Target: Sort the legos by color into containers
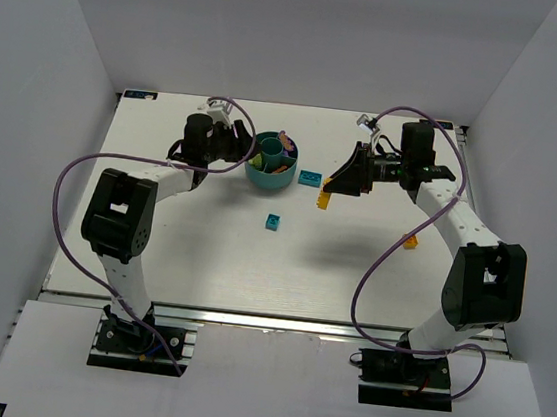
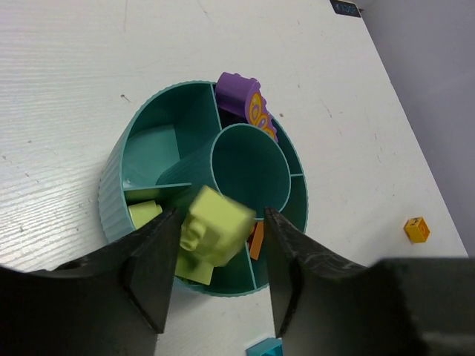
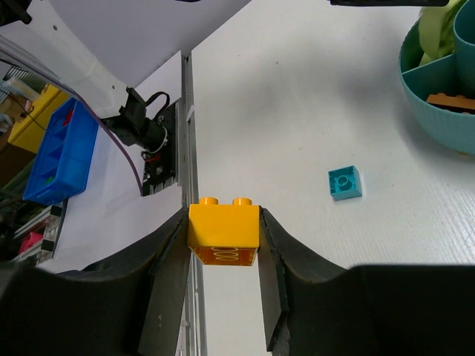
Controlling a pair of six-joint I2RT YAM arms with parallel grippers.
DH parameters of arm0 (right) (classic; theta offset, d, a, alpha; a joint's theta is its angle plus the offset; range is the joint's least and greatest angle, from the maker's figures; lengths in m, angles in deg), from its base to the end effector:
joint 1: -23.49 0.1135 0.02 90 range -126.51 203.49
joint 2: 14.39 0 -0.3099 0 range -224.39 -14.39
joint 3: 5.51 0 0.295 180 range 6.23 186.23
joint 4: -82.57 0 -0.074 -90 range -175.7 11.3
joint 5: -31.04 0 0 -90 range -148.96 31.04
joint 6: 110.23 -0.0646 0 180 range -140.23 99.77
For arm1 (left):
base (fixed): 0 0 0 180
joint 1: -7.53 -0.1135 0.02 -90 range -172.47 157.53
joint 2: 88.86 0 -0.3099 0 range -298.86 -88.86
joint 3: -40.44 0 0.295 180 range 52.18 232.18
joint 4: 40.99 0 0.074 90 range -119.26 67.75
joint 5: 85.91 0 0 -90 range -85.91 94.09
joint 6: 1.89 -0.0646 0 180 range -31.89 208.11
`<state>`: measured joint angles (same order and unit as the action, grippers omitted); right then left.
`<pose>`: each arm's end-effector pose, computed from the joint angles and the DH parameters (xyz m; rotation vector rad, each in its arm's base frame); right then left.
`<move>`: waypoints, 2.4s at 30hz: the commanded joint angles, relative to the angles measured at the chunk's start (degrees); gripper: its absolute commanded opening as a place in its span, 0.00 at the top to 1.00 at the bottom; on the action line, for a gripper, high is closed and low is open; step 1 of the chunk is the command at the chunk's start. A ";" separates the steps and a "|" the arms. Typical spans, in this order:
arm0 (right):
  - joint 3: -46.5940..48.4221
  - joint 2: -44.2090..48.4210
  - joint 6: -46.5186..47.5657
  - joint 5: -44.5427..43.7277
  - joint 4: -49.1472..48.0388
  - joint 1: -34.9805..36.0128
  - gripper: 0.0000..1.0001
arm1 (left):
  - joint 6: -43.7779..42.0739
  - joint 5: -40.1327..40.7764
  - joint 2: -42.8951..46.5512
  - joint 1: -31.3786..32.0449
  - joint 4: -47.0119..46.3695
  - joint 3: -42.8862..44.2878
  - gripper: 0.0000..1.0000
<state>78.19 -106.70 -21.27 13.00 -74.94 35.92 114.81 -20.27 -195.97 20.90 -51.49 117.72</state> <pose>0.3820 0.1471 0.3304 -0.9323 1.7546 1.4473 0.4729 -0.1398 0.2190 0.0701 1.9737 -0.8700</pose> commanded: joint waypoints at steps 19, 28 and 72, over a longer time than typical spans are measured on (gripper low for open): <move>7.23 -1.02 8.17 -4.30 10.25 -0.21 1.00 | 0.44 -5.76 19.73 0.08 5.48 -2.42 0.27; 1.16 -0.50 -23.03 0.28 -15.67 1.02 1.00 | 22.96 -17.66 27.13 5.52 -21.97 -19.83 0.17; 21.26 -9.88 -8.38 -13.67 -0.87 5.77 1.00 | 8.39 0.59 31.06 7.65 7.99 -12.90 0.18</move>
<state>90.67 -113.57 -43.98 8.15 -89.51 41.65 135.59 -32.95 -175.23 32.11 -65.50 102.92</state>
